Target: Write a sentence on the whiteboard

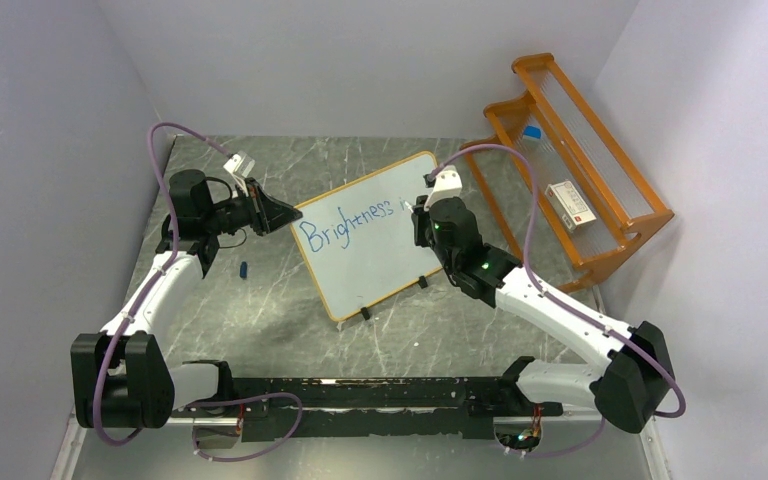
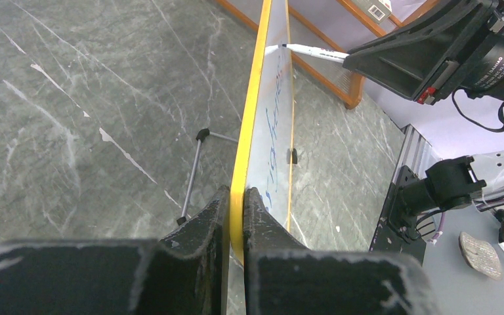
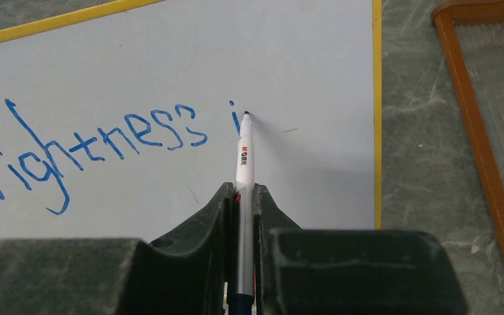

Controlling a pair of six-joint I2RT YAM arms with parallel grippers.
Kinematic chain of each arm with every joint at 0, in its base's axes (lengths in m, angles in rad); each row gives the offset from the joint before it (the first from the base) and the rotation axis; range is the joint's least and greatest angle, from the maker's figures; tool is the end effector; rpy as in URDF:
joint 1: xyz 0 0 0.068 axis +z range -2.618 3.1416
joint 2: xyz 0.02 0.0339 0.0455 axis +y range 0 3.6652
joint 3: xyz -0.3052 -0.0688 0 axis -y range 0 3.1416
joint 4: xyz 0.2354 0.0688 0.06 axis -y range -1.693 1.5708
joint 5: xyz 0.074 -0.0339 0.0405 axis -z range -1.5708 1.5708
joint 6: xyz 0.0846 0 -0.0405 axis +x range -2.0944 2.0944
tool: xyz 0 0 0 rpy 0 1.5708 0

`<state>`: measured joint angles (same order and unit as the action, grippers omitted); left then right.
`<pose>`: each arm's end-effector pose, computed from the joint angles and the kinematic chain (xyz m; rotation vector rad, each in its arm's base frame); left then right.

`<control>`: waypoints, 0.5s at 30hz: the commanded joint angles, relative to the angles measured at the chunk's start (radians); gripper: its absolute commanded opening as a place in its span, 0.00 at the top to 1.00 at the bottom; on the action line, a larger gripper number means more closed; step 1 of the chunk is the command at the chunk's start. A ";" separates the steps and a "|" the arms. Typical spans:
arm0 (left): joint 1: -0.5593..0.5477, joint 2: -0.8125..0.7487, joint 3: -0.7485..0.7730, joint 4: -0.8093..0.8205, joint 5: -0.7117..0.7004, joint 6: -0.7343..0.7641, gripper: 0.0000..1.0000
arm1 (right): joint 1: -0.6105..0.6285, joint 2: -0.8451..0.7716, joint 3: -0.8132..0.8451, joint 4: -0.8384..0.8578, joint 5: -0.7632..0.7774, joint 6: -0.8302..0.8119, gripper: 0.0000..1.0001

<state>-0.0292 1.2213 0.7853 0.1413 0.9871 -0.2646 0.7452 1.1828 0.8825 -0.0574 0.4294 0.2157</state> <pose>0.2675 -0.0784 0.3202 0.4846 1.8082 -1.1140 0.2359 0.1698 0.3309 -0.2175 1.8894 0.2394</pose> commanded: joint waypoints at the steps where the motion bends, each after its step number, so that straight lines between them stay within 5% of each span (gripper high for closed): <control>1: -0.022 0.044 -0.029 -0.125 -0.063 0.071 0.95 | -0.012 0.008 0.034 0.042 0.002 -0.012 1.00; 15: -0.022 0.044 -0.028 -0.126 -0.065 0.072 0.95 | -0.014 0.011 0.024 0.011 -0.011 0.000 1.00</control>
<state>-0.0292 1.2213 0.7853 0.1410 0.9871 -0.2615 0.7395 1.1931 0.8978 -0.0494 0.4229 0.2119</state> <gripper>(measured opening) 0.113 0.155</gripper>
